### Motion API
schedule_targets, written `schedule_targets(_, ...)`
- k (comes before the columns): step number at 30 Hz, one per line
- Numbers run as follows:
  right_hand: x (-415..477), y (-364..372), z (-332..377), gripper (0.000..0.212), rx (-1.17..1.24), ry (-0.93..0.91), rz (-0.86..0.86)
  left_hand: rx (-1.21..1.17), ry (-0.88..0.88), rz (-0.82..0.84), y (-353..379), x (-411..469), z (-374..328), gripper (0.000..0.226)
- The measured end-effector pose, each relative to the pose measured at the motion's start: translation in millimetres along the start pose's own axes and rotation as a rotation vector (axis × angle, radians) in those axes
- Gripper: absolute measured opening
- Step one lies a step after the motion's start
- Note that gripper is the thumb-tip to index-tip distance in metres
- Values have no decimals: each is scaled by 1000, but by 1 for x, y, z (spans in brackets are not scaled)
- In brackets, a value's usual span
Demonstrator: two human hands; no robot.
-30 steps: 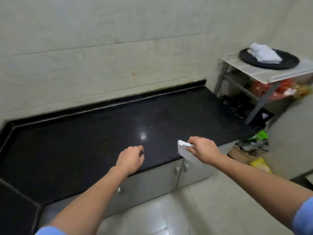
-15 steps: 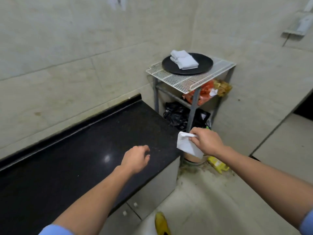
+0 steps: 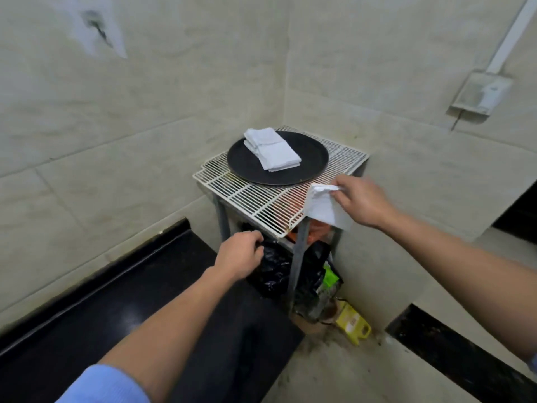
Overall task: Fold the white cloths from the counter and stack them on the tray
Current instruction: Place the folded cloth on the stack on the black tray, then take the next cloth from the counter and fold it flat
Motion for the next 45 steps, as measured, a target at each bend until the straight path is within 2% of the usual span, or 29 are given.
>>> schedule_targets(8, 158, 23, -12, 17, 32, -176, 41, 9, -34, -135, -16, 97, 12, 20)
schedule_targets(16, 295, 87, 3, 13, 18, -518, 238, 118, -160, -277, -11, 180, 23, 24)
schedule_targets(21, 348, 131, 10, 22, -51, -610, 332, 124, -277, -379, -6, 196, 25, 20)
schedule_targets(24, 359, 156, 11, 25, -41, -597, 307, 119, -305, -402, -3, 197, 25, 20)
schedule_targets(27, 352, 163, 8, 31, -120, -574, 88, 114, -307, -415, -2, 198, 25, 18)
schedule_targets(30, 324, 164, 7, 38, 15, -603, -71, 119, -320, -427, 1, 199, 25, 17)
schedule_targets(32, 305, 175, 9, 48, 66, -656, -13, 124, -333, -439, 2, 199, 25, 16)
schedule_targets(35, 294, 201, 8, 59, -14, -671, 122, 131, -337, -447, 5, 199, 25, 16)
schedule_targets(42, 293, 200, 11, 60, -64, -677, 210, 138, -334, -419, 1, 184, 18, 22)
schedule_targets(45, 288, 180, 19, 61, -77, -610, 232, 152, -359, -433, -9, 154, 16, 22)
Point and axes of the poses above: each hand's wrist, its own x-axis towards the middle knuckle, its own y-axis out of the palm, z = x × y, the point moved 6 cm from there along x, towards the middle knuckle, and after that the axes turned 13 degrees about -x, right-handed, at the moved point
